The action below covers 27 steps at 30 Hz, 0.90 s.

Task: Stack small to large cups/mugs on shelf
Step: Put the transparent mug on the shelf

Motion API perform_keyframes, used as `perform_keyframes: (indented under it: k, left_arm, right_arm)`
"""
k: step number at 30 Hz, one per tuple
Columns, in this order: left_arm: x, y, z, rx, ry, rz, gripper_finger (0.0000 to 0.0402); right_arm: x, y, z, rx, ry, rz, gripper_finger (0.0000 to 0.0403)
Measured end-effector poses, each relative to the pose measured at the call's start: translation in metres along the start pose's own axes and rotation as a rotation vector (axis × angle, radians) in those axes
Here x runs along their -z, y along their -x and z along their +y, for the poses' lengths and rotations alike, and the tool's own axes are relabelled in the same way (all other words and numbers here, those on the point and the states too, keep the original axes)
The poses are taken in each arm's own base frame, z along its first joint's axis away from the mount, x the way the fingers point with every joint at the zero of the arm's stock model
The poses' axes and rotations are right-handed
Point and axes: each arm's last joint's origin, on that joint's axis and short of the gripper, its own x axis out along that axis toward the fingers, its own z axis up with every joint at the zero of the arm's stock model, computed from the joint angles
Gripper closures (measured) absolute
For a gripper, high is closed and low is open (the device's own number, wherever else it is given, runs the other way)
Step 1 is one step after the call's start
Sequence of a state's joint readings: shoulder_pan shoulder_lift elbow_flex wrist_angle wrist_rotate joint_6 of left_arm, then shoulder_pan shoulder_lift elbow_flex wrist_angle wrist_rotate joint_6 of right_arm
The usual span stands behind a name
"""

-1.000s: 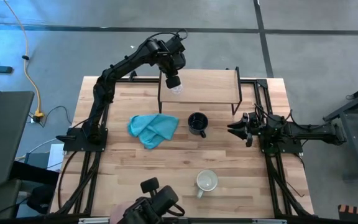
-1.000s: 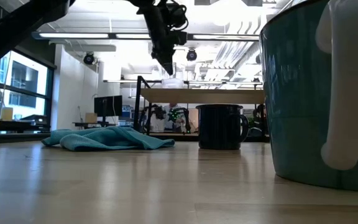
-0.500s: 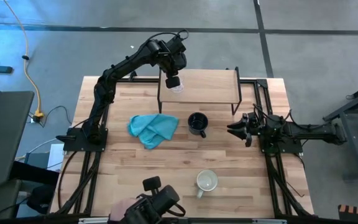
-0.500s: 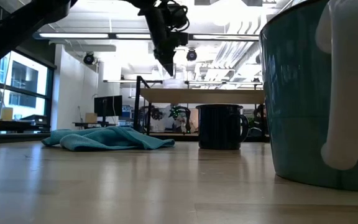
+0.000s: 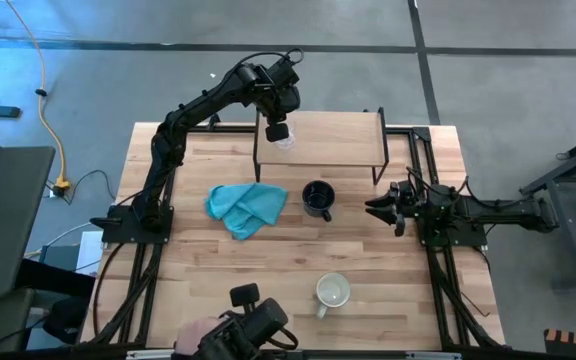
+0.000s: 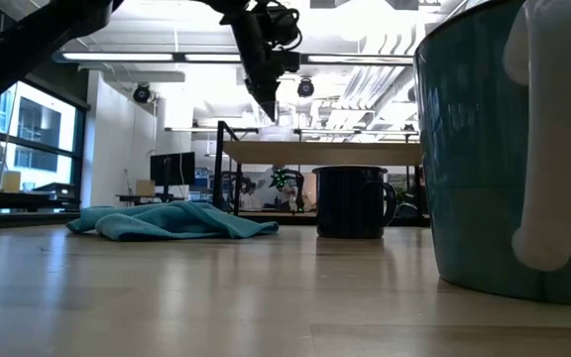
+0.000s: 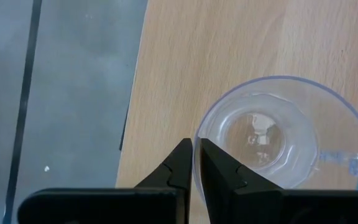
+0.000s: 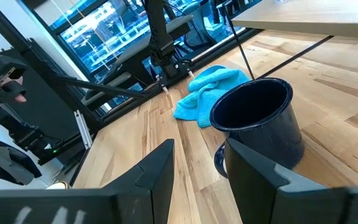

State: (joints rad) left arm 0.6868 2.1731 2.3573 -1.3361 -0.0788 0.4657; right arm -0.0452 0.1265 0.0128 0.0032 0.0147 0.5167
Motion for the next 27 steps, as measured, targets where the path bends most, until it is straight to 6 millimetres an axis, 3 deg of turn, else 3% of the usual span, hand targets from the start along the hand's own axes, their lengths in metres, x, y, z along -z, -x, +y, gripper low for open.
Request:
perform_keyframes:
  k: [27]
  left_arm:
    - [0.0017, 0.0059, -0.0001, -0.003, 0.004, -0.005, 0.0385]
  right_arm:
    - [0.0000, 0.0000, 0.0000, 0.000, 0.001, 0.000, 0.0269]
